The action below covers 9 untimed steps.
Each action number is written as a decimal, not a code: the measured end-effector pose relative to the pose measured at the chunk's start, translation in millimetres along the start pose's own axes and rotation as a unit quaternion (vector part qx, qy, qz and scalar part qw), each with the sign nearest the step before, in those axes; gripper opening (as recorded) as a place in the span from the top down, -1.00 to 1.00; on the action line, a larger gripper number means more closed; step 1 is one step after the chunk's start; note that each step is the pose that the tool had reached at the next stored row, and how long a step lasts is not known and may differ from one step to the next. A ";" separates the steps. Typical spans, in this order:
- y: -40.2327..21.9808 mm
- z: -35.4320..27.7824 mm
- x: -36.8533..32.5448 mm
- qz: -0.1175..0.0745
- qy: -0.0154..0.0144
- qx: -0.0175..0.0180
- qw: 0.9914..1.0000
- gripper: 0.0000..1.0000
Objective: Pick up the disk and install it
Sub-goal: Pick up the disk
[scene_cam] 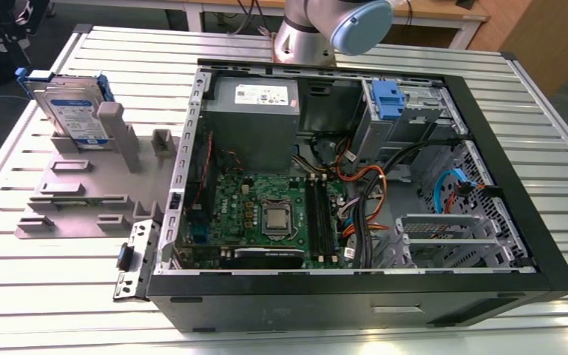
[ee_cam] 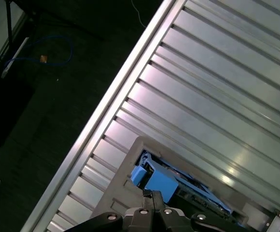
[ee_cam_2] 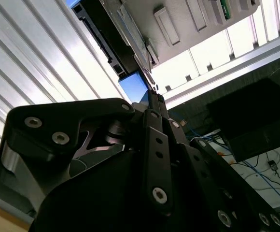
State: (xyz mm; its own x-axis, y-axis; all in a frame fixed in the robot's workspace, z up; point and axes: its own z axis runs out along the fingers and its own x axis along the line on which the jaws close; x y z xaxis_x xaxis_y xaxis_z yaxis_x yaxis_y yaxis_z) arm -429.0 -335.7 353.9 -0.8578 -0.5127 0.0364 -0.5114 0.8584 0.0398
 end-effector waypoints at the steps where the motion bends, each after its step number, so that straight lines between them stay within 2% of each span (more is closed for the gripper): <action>1: 0.0 0.0 0.0 -0.001 0.000 0.000 1.000 0.79; 4: 0.0 0.0 0.0 -0.008 0.000 0.000 1.000 0.79; 9: 0.0 0.0 0.0 -0.038 0.001 0.001 0.999 0.79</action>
State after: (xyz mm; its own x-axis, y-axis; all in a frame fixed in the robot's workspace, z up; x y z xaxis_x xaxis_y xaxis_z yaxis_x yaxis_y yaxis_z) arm -429.0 -335.8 353.9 -0.8165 -0.5762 0.0363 -0.5750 0.8172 0.0397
